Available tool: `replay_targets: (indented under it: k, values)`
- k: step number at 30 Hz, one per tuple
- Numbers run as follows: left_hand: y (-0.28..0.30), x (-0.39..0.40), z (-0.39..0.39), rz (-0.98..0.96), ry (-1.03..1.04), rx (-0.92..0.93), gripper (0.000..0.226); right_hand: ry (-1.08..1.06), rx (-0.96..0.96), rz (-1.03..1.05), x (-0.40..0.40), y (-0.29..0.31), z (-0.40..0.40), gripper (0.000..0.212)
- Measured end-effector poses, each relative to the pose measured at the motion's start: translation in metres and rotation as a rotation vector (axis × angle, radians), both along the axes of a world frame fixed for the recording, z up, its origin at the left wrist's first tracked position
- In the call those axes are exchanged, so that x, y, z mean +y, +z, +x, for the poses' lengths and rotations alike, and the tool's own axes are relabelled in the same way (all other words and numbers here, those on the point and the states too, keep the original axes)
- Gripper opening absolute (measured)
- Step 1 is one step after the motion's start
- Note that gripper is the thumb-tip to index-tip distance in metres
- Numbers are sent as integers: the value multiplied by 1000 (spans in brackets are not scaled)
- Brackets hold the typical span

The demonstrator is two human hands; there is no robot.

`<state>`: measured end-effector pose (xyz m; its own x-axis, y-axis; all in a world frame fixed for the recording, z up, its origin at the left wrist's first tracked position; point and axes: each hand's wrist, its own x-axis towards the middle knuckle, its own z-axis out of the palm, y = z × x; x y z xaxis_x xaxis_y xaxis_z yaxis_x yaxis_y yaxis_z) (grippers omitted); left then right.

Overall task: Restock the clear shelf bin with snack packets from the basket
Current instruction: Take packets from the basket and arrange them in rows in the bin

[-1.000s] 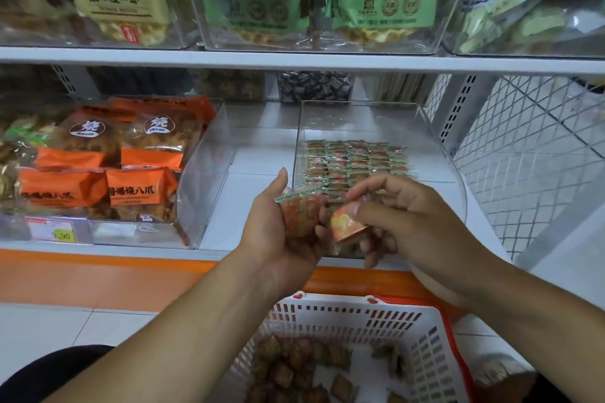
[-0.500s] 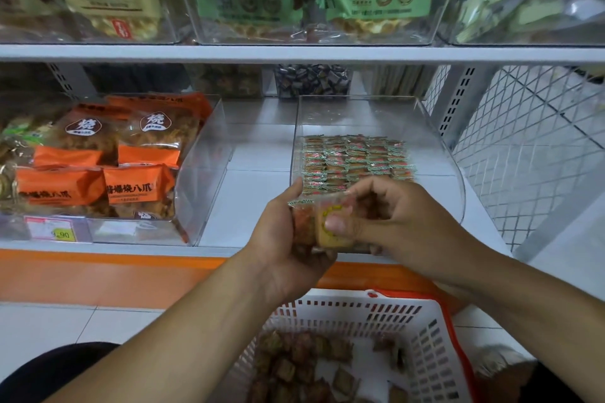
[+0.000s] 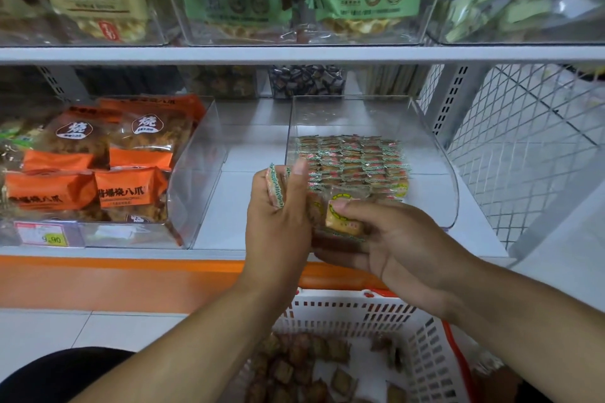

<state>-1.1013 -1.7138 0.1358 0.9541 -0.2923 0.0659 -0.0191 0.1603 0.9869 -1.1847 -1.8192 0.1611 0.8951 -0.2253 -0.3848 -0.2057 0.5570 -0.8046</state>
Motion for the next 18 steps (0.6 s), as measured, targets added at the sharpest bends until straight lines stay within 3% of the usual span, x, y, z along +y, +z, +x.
replay_targets:
  k: [7,14,18]
  values:
    - [10,2,8,-231,4,335,35,-153,-6,-47,-13,-5,6,28]
    - [9,4,1,-289,-125,357,26,-249,-90,-16,-8,-4,9,22]
    - [11,4,-2,-393,-173,421,21,-156,11,104,-1,-8,5,29]
